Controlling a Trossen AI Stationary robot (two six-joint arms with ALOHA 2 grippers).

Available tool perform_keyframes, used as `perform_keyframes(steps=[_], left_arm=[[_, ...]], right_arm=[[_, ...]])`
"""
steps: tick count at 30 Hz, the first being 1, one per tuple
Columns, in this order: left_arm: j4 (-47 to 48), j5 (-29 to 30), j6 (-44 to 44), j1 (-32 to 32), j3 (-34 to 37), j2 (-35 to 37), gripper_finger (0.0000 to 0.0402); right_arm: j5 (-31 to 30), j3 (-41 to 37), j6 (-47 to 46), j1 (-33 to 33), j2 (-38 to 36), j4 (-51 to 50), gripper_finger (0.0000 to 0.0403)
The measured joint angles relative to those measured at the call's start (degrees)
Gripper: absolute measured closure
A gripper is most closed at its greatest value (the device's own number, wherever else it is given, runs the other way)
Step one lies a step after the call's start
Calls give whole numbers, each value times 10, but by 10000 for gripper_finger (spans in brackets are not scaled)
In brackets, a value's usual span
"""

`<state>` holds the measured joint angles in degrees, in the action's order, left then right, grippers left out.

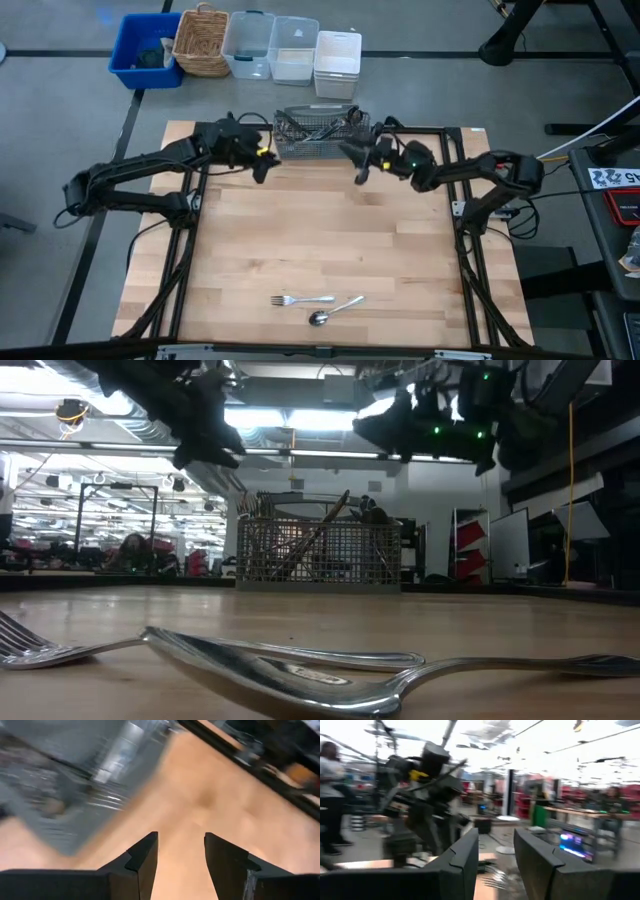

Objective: Sort silverware
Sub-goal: Put the silver fork into the dishwasher utensil holder

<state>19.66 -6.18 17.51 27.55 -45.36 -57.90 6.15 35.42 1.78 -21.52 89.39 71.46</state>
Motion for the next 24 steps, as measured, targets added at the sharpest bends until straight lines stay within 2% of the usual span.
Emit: perform_keyframes(steps=[5,13,18,21,24], left_arm=[[10,-38,22,-80,0,0,254],[7,-27,59,-265,0,-8,254],[7,-12,76,-387,0,-56,254],[7,-12,134,-453,0,-96,254],[8,-12,258,-506,0,-132,254]], right_arm=[[0,0,0,59,-3,-3,276],[-35,0,-34,150,-3,-19,276],[-41,11,-80,202,-3,-25,276],[-41,21,-110,232,-3,-32,276],[-42,32,-136,261,-3,-39,276]])
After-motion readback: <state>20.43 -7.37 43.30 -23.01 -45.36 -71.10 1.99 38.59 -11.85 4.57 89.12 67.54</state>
